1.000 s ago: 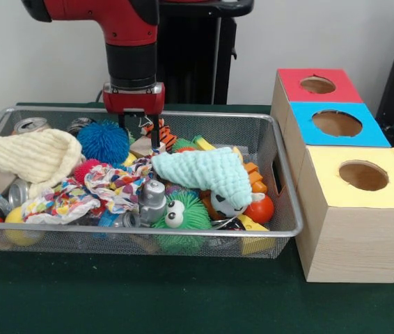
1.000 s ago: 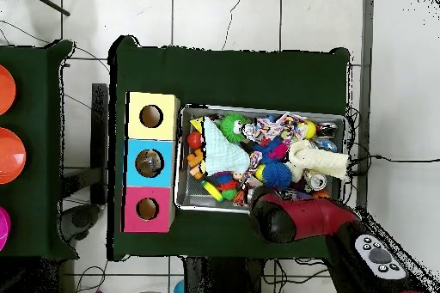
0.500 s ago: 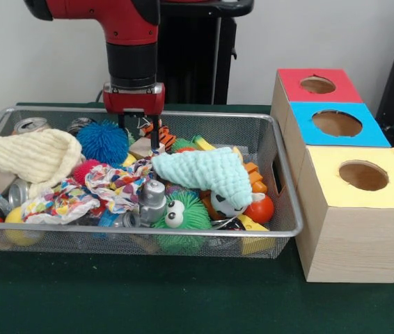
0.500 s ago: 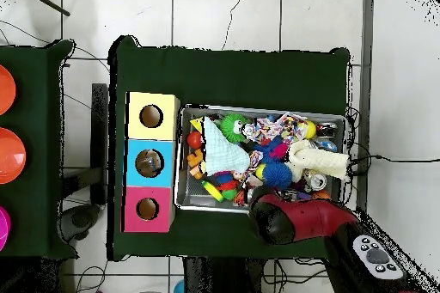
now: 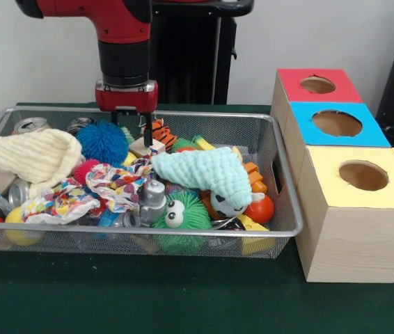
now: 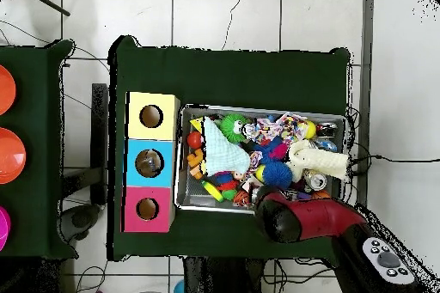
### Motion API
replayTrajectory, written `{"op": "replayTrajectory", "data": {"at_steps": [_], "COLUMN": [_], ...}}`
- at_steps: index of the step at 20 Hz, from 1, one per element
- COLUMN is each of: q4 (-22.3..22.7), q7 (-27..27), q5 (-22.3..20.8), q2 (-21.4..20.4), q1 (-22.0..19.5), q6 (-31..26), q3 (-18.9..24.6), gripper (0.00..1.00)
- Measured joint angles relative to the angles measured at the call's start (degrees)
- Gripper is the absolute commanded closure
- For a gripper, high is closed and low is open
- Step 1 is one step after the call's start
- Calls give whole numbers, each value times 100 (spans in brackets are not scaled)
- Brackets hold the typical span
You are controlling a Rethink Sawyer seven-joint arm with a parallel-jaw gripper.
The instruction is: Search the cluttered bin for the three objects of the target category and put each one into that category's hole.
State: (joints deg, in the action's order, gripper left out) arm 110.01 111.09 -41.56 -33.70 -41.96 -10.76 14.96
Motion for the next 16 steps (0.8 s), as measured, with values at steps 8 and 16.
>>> {"op": "replayTrajectory", "data": {"at_steps": [8,16], "q4": [12,14], "q7": [0,0], "q5": [197,328], "q2": [-295,-573], "q1": [-163,-177], "q6": [-413,-671], "q3": [241,439], "gripper": [0,0]}}
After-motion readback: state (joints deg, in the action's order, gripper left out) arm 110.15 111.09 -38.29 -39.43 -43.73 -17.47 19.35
